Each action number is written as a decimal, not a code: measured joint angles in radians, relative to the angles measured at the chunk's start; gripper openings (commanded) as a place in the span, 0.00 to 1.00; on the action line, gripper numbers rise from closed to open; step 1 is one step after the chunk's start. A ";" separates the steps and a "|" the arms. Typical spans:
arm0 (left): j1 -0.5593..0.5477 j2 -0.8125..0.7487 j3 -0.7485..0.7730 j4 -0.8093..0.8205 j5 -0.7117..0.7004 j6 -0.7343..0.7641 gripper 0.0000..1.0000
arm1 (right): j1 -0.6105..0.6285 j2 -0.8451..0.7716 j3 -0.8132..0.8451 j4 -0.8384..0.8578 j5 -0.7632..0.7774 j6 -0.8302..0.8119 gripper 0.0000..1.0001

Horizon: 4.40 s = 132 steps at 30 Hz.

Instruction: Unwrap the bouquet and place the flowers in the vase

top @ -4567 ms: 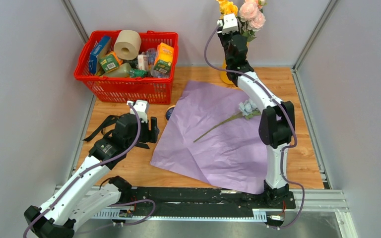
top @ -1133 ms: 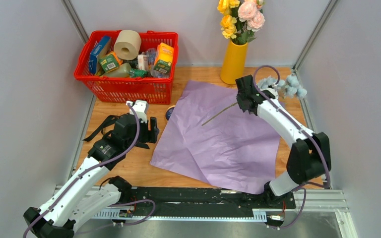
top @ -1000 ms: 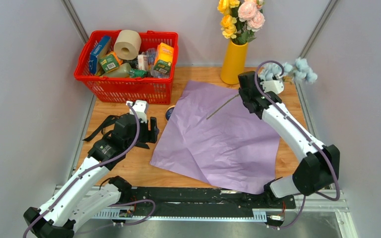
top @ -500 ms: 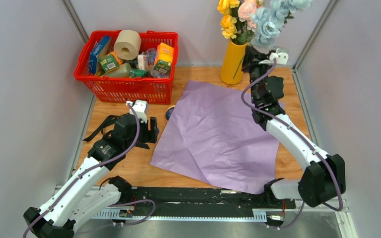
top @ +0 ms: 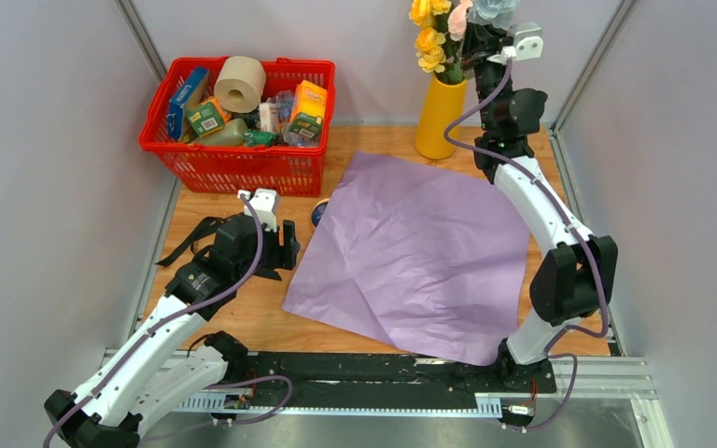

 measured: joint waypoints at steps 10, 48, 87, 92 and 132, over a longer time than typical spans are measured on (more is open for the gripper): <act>0.000 0.000 0.000 0.000 0.000 0.000 0.77 | -0.027 0.136 0.099 -0.034 0.060 0.075 0.00; 0.000 0.008 0.000 0.000 0.000 0.000 0.77 | -0.028 0.337 0.147 -0.301 0.205 0.105 0.18; 0.000 0.012 0.000 0.000 0.000 0.000 0.77 | -0.010 0.112 0.143 -0.571 0.167 0.097 0.73; 0.000 0.012 0.000 0.000 -0.003 0.000 0.77 | -0.010 0.232 0.271 -0.563 0.169 0.066 0.63; 0.000 -0.200 -0.029 0.103 0.121 0.003 0.77 | 0.066 -0.663 -0.570 -1.183 -0.056 0.498 1.00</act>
